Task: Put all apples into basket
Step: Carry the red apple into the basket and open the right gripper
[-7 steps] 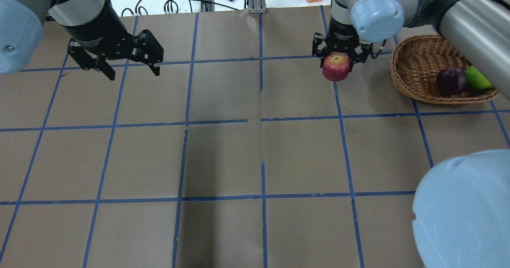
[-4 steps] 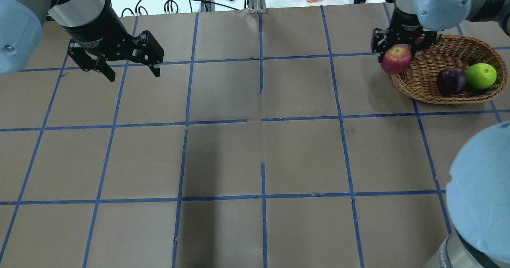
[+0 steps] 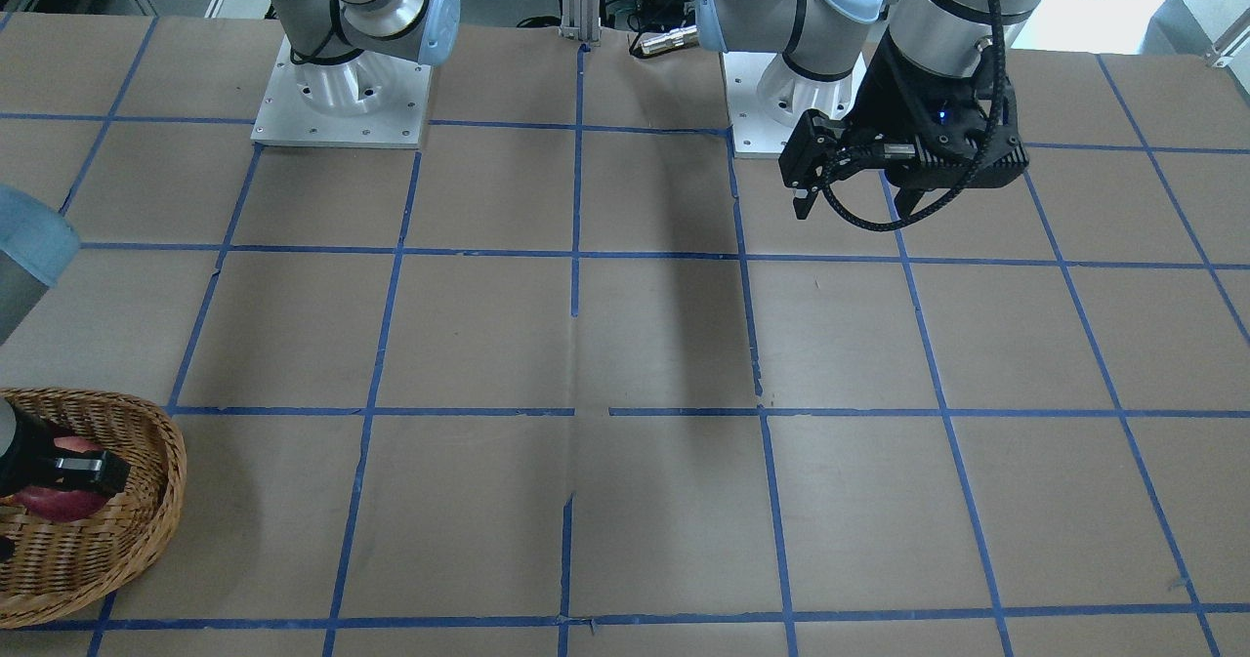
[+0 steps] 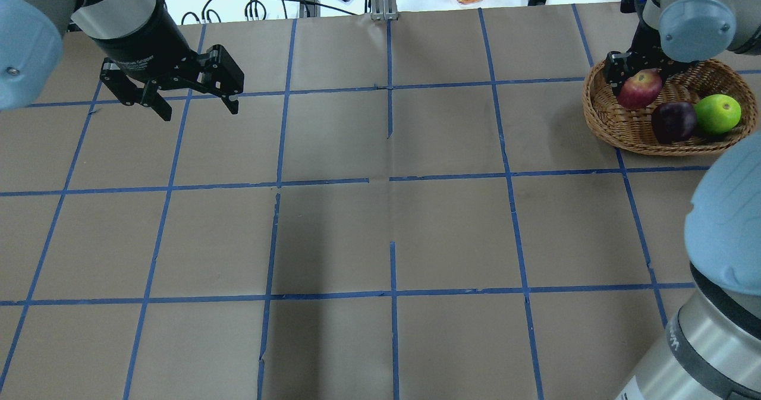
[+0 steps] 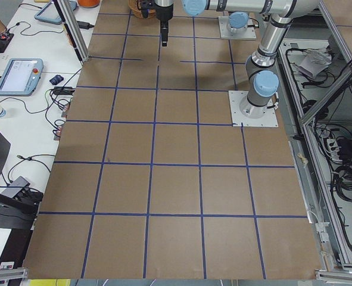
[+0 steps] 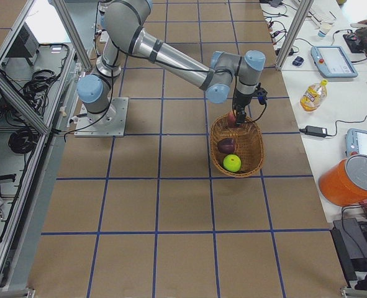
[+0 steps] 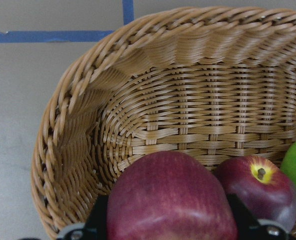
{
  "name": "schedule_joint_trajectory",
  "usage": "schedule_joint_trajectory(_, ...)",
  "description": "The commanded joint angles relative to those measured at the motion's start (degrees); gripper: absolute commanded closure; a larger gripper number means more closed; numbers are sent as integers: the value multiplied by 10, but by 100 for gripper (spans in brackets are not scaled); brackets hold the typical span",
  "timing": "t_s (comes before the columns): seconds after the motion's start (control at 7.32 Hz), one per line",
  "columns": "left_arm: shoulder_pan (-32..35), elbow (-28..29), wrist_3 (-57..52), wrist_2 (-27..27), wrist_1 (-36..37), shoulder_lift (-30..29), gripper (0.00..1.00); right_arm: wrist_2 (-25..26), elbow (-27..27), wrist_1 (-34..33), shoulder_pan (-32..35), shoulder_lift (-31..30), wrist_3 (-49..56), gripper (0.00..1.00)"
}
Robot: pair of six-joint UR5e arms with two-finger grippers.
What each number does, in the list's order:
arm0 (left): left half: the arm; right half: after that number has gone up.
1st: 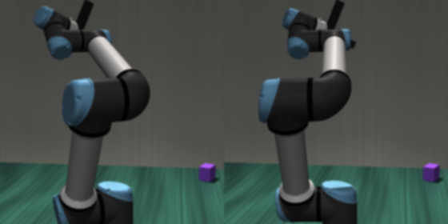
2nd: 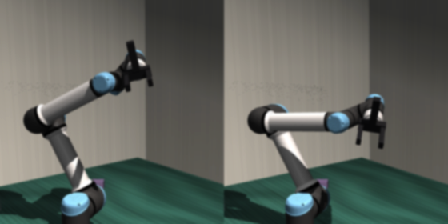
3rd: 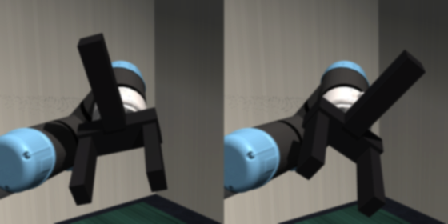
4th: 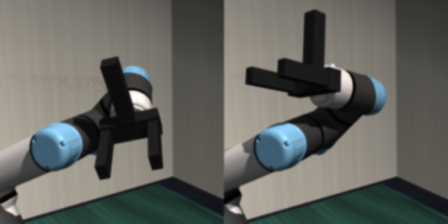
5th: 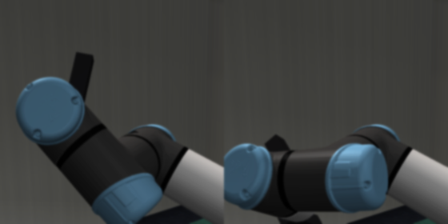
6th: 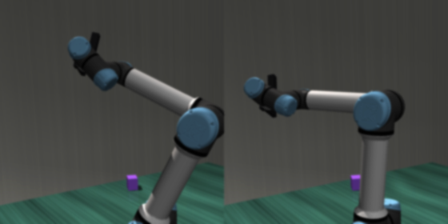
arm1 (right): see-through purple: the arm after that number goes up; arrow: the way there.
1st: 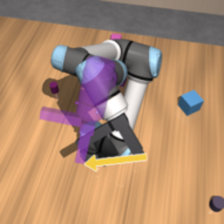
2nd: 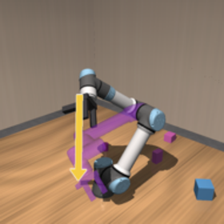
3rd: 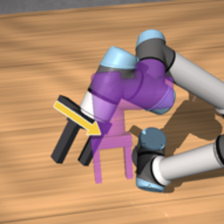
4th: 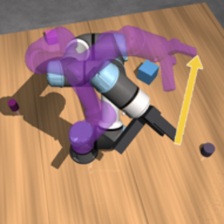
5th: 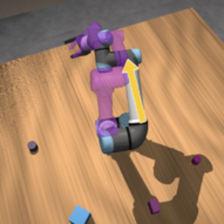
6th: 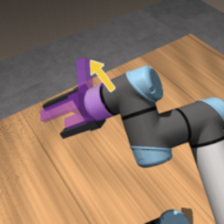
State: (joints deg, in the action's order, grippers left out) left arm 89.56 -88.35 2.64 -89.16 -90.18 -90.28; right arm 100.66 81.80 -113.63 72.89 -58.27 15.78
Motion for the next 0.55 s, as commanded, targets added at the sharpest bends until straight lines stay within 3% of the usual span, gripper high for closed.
schedule_joint_trajectory(0.0,0,0,0,0,0,0,0,-3,1,-7,-6,20,27,100)
schedule_joint_trajectory(0.14,0,0,0,-1,0,-1,0,-3,1,-7,-8,34,29,89)
schedule_joint_trajectory(0.27,0,0,-1,-7,0,-1,0,-3,1,-5,-12,35,30,44)
schedule_joint_trajectory(0.41,0,1,-1,-21,0,-2,0,-3,1,-4,-12,36,31,10)
